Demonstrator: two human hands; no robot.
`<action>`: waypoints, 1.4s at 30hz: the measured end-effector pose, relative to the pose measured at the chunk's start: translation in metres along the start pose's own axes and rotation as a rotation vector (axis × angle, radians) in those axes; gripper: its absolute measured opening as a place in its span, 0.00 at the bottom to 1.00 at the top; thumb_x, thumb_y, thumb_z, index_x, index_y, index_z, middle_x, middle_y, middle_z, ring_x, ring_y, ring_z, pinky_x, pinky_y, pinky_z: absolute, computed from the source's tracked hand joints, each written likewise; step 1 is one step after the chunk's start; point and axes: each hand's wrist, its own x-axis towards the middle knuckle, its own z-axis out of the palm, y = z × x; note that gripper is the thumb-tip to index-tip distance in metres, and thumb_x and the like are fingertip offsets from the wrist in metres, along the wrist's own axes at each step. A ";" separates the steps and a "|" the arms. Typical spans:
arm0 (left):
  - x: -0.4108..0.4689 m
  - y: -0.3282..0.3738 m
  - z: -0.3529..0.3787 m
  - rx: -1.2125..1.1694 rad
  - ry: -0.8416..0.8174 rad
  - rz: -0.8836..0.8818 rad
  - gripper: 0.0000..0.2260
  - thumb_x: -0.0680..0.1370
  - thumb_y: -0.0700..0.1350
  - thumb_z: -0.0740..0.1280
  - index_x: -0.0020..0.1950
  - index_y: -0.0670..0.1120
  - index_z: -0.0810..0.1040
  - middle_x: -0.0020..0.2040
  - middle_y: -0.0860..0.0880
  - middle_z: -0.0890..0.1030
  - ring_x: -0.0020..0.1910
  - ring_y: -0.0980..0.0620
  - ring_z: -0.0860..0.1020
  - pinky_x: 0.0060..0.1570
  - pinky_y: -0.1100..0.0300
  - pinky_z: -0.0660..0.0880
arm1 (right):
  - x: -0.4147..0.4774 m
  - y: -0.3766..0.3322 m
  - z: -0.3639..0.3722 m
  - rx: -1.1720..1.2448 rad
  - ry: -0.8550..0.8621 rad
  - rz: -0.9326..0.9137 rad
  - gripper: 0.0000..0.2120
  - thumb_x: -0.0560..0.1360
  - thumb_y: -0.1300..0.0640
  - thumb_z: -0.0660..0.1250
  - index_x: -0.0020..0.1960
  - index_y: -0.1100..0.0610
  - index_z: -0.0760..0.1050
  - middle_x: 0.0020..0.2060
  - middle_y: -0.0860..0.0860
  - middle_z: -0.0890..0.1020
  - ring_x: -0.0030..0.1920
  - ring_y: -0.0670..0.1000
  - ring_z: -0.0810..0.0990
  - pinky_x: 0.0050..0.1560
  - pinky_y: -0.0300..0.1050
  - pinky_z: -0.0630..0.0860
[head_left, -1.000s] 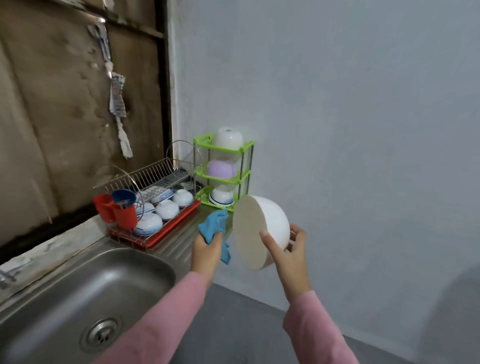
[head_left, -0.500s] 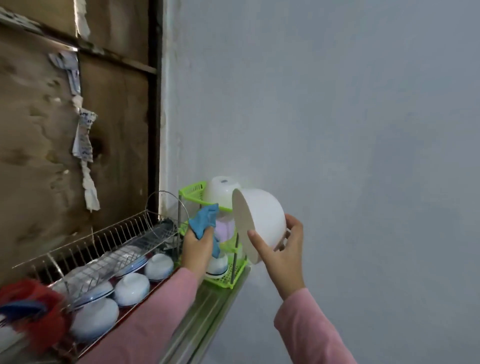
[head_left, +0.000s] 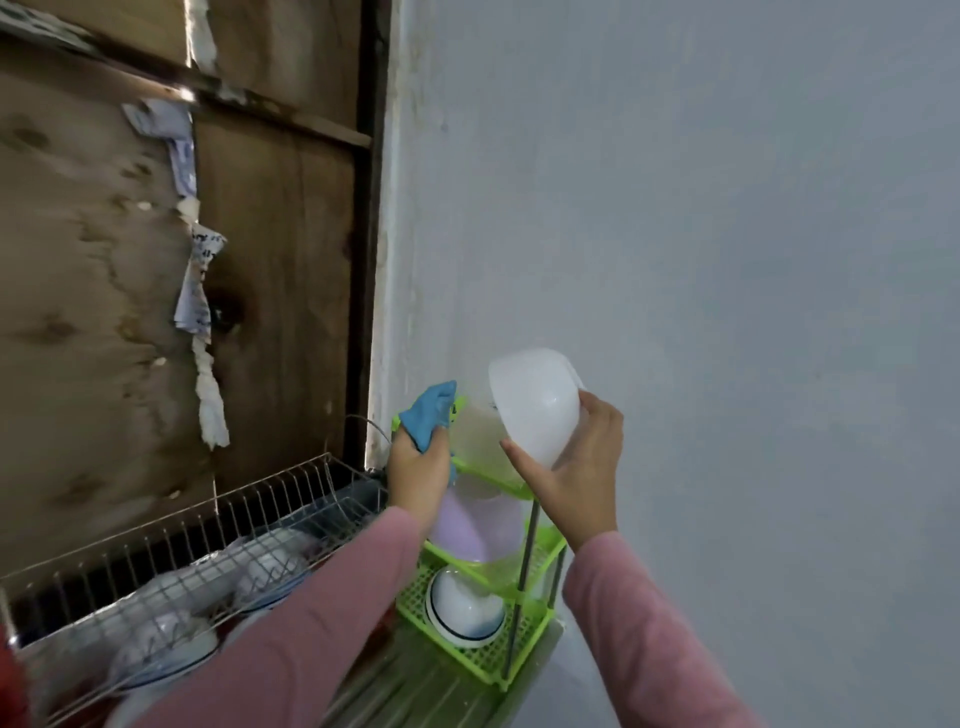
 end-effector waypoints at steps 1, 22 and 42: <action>0.007 -0.003 0.004 0.008 0.015 0.004 0.07 0.80 0.40 0.64 0.51 0.52 0.75 0.42 0.49 0.79 0.43 0.48 0.78 0.45 0.56 0.75 | 0.006 0.009 0.008 -0.034 -0.027 -0.006 0.44 0.63 0.43 0.80 0.69 0.62 0.66 0.65 0.57 0.68 0.66 0.58 0.66 0.65 0.38 0.61; 0.040 -0.048 0.033 0.066 0.319 0.068 0.09 0.81 0.38 0.63 0.59 0.48 0.74 0.46 0.51 0.78 0.45 0.53 0.77 0.52 0.53 0.75 | 0.039 0.060 0.085 -0.357 -0.279 -0.202 0.45 0.57 0.37 0.80 0.64 0.60 0.71 0.57 0.62 0.76 0.59 0.66 0.75 0.59 0.66 0.73; -0.143 -0.032 -0.111 0.244 0.615 -0.084 0.10 0.81 0.40 0.63 0.60 0.51 0.75 0.54 0.51 0.80 0.52 0.56 0.78 0.56 0.58 0.76 | -0.127 -0.061 0.070 0.659 -0.951 0.114 0.18 0.81 0.49 0.63 0.69 0.54 0.70 0.62 0.48 0.75 0.61 0.45 0.73 0.59 0.38 0.69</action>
